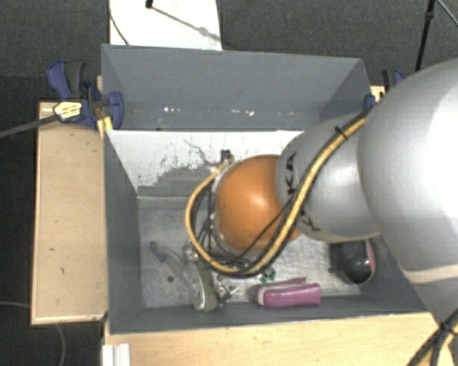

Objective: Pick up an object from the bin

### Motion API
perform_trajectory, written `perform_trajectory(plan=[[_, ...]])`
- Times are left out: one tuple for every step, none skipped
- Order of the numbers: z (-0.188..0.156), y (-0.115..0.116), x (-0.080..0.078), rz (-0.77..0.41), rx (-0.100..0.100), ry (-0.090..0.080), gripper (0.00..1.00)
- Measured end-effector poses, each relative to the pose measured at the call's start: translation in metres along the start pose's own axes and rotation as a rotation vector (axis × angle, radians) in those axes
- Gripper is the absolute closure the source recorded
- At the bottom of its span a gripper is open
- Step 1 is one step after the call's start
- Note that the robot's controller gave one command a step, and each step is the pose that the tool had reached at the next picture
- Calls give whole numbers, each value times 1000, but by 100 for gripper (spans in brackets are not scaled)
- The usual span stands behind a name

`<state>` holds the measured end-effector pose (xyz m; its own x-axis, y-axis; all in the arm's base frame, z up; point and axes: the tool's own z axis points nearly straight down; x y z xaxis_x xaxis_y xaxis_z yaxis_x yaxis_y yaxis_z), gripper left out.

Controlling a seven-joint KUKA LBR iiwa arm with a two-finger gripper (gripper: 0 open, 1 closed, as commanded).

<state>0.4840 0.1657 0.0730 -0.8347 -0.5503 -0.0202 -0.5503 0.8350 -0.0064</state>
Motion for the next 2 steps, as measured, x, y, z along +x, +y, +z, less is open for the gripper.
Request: perform_trajectory(plan=[[-11,32,-18,52,-6,13,0],[-53,-31,-17,-293,-5,13,0]])
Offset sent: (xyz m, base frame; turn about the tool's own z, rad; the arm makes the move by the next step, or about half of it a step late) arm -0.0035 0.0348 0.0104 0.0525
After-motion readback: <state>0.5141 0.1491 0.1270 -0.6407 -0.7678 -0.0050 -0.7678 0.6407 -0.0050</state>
